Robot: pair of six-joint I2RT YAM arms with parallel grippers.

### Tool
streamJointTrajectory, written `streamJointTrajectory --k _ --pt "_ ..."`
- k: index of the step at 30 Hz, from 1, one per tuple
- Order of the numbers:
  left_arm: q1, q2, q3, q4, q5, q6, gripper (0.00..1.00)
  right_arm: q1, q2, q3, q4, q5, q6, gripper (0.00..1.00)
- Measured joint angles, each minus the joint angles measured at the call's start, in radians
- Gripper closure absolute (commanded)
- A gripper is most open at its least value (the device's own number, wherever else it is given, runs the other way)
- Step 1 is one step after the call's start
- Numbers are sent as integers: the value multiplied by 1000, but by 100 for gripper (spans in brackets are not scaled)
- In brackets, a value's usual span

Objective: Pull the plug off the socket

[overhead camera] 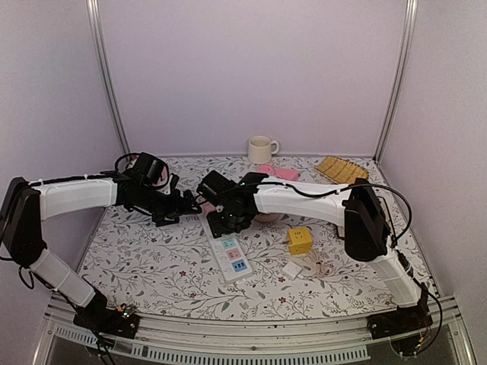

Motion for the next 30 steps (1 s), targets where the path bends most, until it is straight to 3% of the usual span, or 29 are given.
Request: streamJointTrajectory --k 13,30 --pt "1 60 0 77 43 -30 5 117 -109 -172 -15 61 43 55" --pt "-43 108 -57 142 49 -42 6 145 -117 -184 -16 63 65 55"
